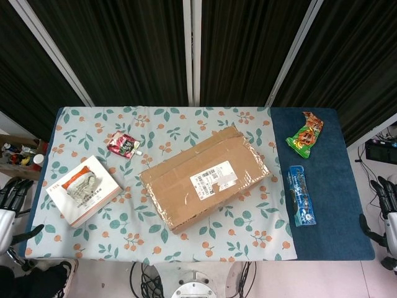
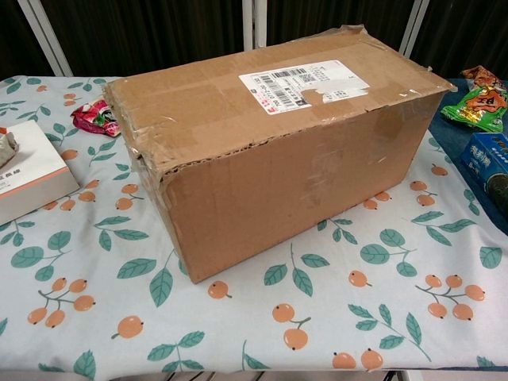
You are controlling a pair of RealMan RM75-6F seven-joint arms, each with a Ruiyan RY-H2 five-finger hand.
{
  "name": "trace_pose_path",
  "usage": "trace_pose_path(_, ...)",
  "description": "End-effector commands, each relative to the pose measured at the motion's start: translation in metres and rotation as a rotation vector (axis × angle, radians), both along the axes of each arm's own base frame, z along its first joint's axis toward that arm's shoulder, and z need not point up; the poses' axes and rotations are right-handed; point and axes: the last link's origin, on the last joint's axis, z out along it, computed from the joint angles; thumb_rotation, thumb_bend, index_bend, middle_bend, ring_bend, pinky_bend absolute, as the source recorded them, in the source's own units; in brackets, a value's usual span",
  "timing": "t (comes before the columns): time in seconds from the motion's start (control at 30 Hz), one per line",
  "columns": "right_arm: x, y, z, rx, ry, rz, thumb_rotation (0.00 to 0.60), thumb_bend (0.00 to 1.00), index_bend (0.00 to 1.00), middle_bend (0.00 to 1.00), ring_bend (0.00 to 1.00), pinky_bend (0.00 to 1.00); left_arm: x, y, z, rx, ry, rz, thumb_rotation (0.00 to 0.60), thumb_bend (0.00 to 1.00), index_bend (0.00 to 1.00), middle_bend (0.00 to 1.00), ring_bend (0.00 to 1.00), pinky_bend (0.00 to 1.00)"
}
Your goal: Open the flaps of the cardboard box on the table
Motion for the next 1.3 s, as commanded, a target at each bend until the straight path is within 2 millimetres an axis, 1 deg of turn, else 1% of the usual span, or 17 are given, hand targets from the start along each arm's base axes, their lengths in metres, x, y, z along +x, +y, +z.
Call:
trace_pose_path(0.03, 0.004, -0.006, -0.002, 0.015, 0.012, 0.014, 0.600, 0.34, 0.00, 0.00, 0.00, 0.00, -0.004, 0.000, -0.002, -0.003, -0.004, 0.011, 0.563, 0.03, 0.07, 0.12, 0.09, 0.20)
trace_pose_path(0.2, 0.015, -0.016, -0.004, 0.040, 0.042, 0.048, 0.600, 0.34, 0.00, 0.00, 0.00, 0.00, -0.008, -0.002, -0.005, -0.006, -0.013, 0.018, 0.563, 0.03, 0.07, 0.12, 0.09, 0.20)
trace_pose_path(0.3, 0.031, -0.028, -0.003, 0.057, 0.075, 0.100, 0.600, 0.34, 0.00, 0.00, 0.00, 0.00, -0.009, -0.002, -0.002, -0.001, -0.009, 0.015, 0.562, 0.03, 0.07, 0.12, 0.09, 0.20)
trace_pose_path(0.33, 0.038, -0.033, -0.003, 0.063, 0.086, 0.124, 0.600, 0.34, 0.00, 0.00, 0.00, 0.00, -0.009, -0.002, -0.001, 0.002, -0.008, 0.013, 0.561, 0.03, 0.07, 0.12, 0.09, 0.20)
trace_pose_path(0.43, 0.075, -0.056, -0.001, 0.110, 0.110, 0.230, 0.600, 0.34, 0.00, 0.00, 0.00, 0.00, -0.006, -0.002, 0.002, 0.006, -0.004, 0.000, 0.563, 0.03, 0.07, 0.12, 0.09, 0.20)
trace_pose_path(0.5, 0.100, -0.072, -0.001, 0.145, 0.121, 0.292, 0.600, 0.37, 0.00, 0.00, 0.00, 0.00, -0.004, -0.002, 0.002, 0.005, -0.006, -0.005, 0.565, 0.03, 0.07, 0.12, 0.09, 0.20)
trace_pose_path(0.57, 0.130, -0.092, -0.002, 0.189, 0.145, 0.348, 0.600, 0.49, 0.00, 0.00, 0.00, 0.00, -0.004, -0.003, 0.001, 0.005, -0.015, -0.008, 0.566, 0.03, 0.07, 0.12, 0.09, 0.20)
trace_pose_path(0.63, 0.156, -0.108, -0.005, 0.233, 0.167, 0.389, 0.600, 0.69, 0.00, 0.00, 0.00, 0.00, -0.004, -0.004, 0.000, 0.004, -0.023, -0.008, 0.564, 0.03, 0.07, 0.12, 0.09, 0.20)
trace_pose_path(0.67, 0.173, -0.118, -0.007, 0.259, 0.177, 0.414, 0.600, 0.80, 0.00, 0.00, 0.00, 0.00, -0.004, -0.005, -0.001, 0.004, -0.026, -0.006, 0.566, 0.03, 0.07, 0.12, 0.09, 0.20)
trace_pose_path(0.73, 0.198, -0.133, -0.012, 0.292, 0.199, 0.448, 0.600, 0.94, 0.00, 0.00, 0.00, 0.00, -0.005, -0.006, -0.001, 0.004, -0.029, -0.003, 0.563, 0.03, 0.07, 0.12, 0.09, 0.20)
trace_pose_path(0.77, 0.212, -0.142, -0.016, 0.312, 0.211, 0.464, 0.600, 0.96, 0.00, 0.00, 0.00, 0.00, -0.005, -0.007, -0.001, 0.005, -0.028, -0.003, 0.563, 0.03, 0.07, 0.12, 0.09, 0.20)
trace_pose_path(0.87, 0.243, -0.163, -0.028, 0.358, 0.243, 0.484, 0.600, 1.00, 0.00, 0.03, 0.00, 0.00, -0.003, -0.007, 0.002, 0.011, -0.025, -0.007, 0.565, 0.03, 0.07, 0.12, 0.09, 0.20)
trace_pose_path(0.97, 0.265, -0.179, -0.044, 0.388, 0.270, 0.493, 0.600, 1.00, 0.06, 0.06, 0.00, 0.00, -0.002, -0.007, 0.004, 0.013, -0.024, -0.009, 0.565, 0.03, 0.07, 0.12, 0.09, 0.20)
trace_pose_path(1.03, 0.278, -0.189, -0.059, 0.403, 0.281, 0.495, 0.600, 1.00, 0.09, 0.07, 0.00, 0.00, -0.002, -0.007, 0.005, 0.014, -0.025, -0.009, 0.562, 0.03, 0.07, 0.12, 0.09, 0.20)
trace_pose_path(1.17, 0.295, -0.205, -0.086, 0.438, 0.273, 0.477, 0.600, 1.00, 0.11, 0.10, 0.00, 0.00, -0.002, -0.007, 0.006, 0.014, -0.034, -0.006, 0.563, 0.03, 0.07, 0.12, 0.09, 0.20)
trace_pose_path(1.23, 0.301, -0.210, -0.100, 0.469, 0.254, 0.458, 0.600, 1.00, 0.11, 0.11, 0.00, 0.00, -0.003, -0.008, 0.006, 0.015, -0.035, -0.002, 0.561, 0.03, 0.07, 0.12, 0.09, 0.20)
trace_pose_path(1.3, 0.305, -0.214, -0.109, 0.485, 0.247, 0.442, 0.600, 1.00, 0.11, 0.12, 0.00, 0.00, -0.004, -0.008, 0.007, 0.016, -0.033, 0.002, 0.559, 0.03, 0.07, 0.12, 0.09, 0.20)
